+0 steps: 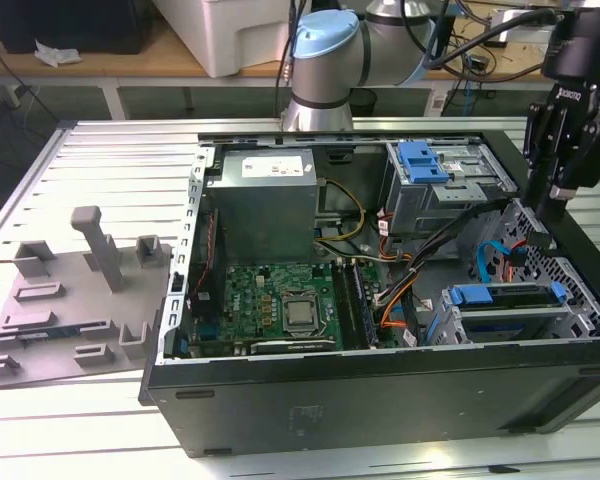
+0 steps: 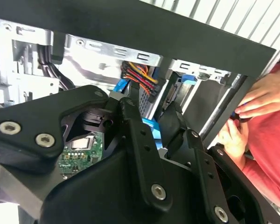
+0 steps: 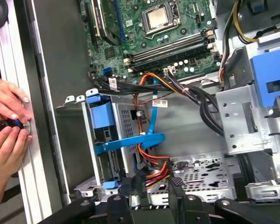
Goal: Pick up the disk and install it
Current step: 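Insert the first disk wire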
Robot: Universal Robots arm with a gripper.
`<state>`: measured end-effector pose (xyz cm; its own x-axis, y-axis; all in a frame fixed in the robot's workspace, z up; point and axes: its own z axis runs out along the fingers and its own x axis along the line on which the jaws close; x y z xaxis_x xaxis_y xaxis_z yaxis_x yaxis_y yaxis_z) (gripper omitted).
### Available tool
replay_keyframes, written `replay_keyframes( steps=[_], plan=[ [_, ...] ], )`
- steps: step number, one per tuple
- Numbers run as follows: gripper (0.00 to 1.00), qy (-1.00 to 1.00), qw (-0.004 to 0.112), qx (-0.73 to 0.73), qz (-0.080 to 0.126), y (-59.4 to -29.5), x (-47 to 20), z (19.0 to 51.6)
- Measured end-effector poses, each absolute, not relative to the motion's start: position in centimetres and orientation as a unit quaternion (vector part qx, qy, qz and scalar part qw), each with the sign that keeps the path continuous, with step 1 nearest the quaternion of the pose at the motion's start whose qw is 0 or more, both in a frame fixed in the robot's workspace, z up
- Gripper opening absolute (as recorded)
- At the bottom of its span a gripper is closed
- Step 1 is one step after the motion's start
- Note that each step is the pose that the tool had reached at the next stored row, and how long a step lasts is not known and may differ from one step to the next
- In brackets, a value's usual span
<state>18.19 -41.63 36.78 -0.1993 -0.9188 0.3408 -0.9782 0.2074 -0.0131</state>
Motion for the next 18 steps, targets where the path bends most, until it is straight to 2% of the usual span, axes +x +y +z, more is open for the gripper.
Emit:
replay_keyframes(
  steps=[3,10,18],
  plan=[
    [0.44,-0.766,0.132,0.618,0.116,-41.1,18.3,36.5],
    [0.44,-0.766,0.149,0.611,0.134,-40.7,18.5,35.8],
    [0.44,-0.768,0.16,0.602,0.145,-40.7,18.5,35.3]
  ],
)
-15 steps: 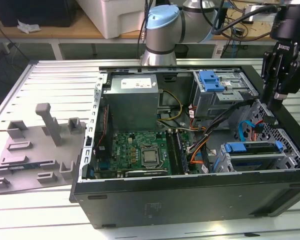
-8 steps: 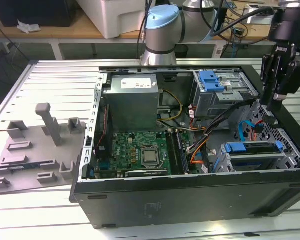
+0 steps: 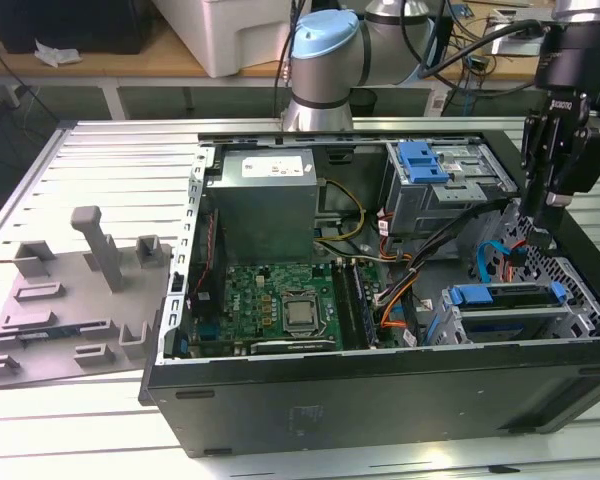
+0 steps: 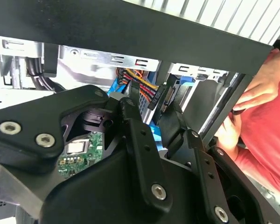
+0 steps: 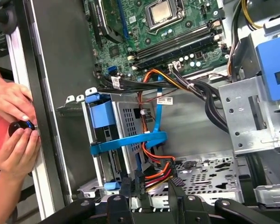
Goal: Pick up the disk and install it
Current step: 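Insert the first disk wire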
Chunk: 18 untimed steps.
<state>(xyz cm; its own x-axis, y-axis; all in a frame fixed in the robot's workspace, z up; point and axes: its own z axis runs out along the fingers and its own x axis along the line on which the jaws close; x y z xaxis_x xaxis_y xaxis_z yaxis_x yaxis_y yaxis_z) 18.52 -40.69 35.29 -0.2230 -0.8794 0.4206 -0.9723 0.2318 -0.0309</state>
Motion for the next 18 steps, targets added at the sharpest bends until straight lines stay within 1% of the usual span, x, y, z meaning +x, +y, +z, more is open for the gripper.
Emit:
replay_keyframes(
  steps=[13,16,18],
  plan=[
    [0.44,-0.774,0.172,0.589,0.157,-40.07,18.52,34.85],
    [0.44,-0.773,0.182,0.586,0.163,-40.06,18.53,34.82],
    [0.44,-0.772,0.185,0.586,0.163,-40.06,18.53,34.8]
  ],
)
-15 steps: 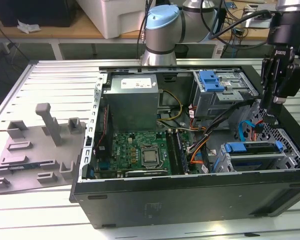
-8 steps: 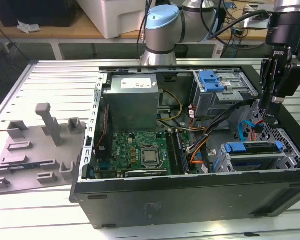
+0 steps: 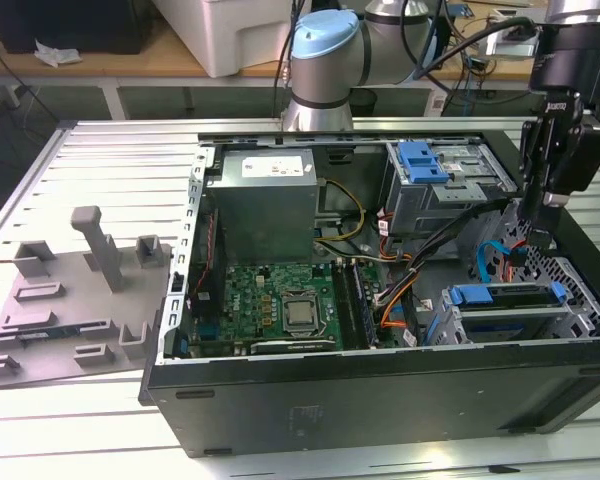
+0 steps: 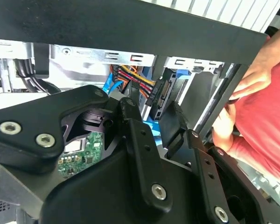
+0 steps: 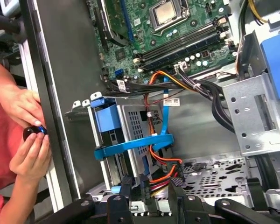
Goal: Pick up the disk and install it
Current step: 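Insert the first disk wire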
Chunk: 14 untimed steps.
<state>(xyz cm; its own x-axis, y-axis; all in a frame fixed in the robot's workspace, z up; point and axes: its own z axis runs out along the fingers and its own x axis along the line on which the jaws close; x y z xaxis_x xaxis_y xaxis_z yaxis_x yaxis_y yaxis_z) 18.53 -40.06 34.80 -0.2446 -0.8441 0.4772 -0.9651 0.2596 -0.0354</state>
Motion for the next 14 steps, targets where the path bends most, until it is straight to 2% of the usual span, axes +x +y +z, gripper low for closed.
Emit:
replay_keyframes(
  steps=[8,14],
  plan=[
    [0.44,-0.771,0.187,0.587,0.162,-40.06,18.8,34.77],
    [0.44,-0.765,0.213,0.592,0.143,-40.01,19.11,34.64]
  ],
)
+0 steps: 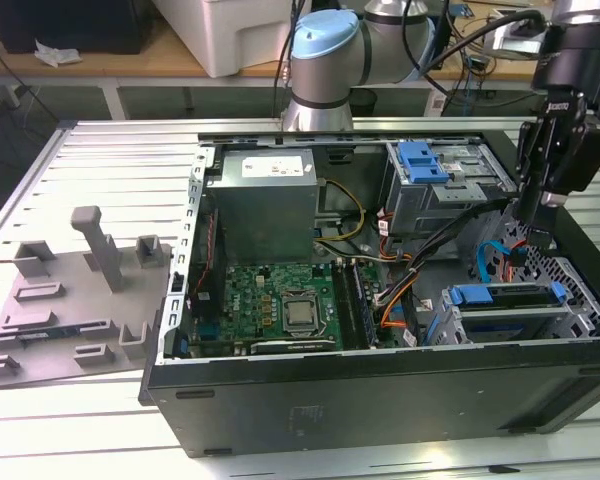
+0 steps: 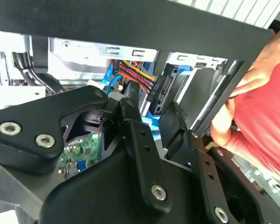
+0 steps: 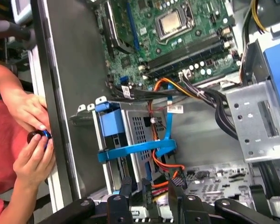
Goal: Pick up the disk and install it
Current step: 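Insert the first disk wire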
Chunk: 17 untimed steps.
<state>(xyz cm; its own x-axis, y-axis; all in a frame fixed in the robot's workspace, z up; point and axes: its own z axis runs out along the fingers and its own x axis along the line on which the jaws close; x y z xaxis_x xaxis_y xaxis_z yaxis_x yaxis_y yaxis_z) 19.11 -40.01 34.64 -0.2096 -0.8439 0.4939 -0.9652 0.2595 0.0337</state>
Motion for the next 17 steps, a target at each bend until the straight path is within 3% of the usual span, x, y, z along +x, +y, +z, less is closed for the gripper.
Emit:
replay_keyframes(
  steps=[17],
  plan=[
    [0.44,-0.738,0.219,0.621,0.148,-39.65,19.16,33.98]
  ],
)
